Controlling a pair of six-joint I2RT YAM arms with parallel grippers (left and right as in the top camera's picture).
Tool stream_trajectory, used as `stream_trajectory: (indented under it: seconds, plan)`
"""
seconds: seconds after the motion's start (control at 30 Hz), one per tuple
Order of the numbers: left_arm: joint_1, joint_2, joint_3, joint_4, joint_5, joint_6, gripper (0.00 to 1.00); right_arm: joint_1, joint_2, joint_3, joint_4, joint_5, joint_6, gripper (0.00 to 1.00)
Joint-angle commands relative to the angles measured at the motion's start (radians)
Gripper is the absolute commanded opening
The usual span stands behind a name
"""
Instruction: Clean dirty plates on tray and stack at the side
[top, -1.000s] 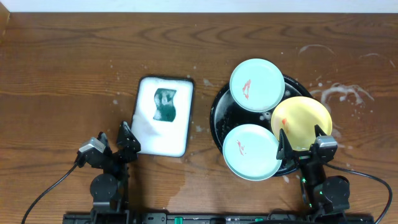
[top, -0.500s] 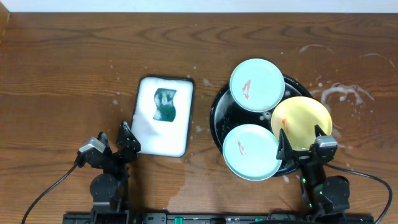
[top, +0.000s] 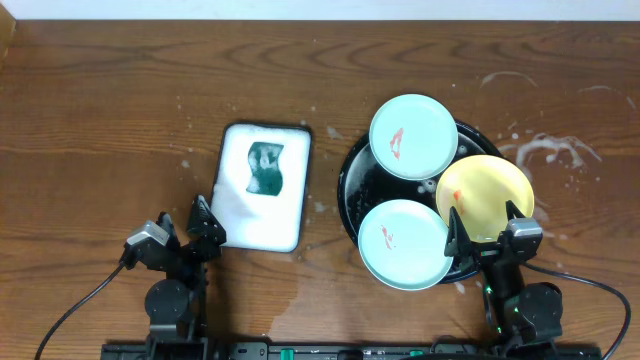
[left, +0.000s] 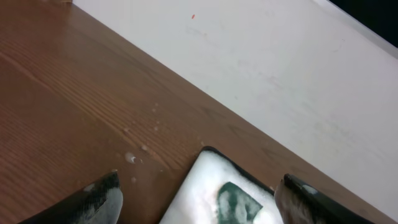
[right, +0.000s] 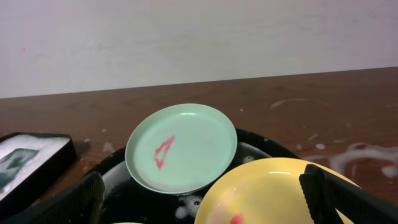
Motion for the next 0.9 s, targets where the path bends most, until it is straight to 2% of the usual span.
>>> stream_trajectory:
  seconds: [0.0,0.03,0.2,0.37,0.43,0.57,0.87]
  plan:
    - [0.005,-0.001,-0.017,-0.046,0.069,-0.056,0.82,0.011,0.005,-0.002,0.001,-0.038,0.056,0.99]
    - [0.005,-0.001,-0.017,-0.052,0.148,-0.064,0.82,0.011,0.005,-0.002,-0.007,-0.062,0.074,0.99]
    - [0.005,-0.001,-0.016,0.028,0.305,-0.073,0.82,0.011,0.005,-0.001,0.095,-0.163,0.209,0.99]
    - [0.005,0.015,0.074,0.026,0.32,-0.053,0.82,0.011,0.01,0.094,0.11,-0.218,0.164,0.99]
    - [0.005,0.054,0.166,-0.003,0.341,0.026,0.82,0.011,0.037,0.196,0.056,-0.216,0.09,0.99]
    - [0.005,0.235,0.423,-0.207,0.326,0.13,0.82,0.011,0.196,0.446,-0.115,-0.208,0.022,0.99]
    - [0.005,0.845,1.031,-0.799,0.337,0.178,0.82,0.011,0.793,0.995,-0.607,-0.368,-0.03,0.99]
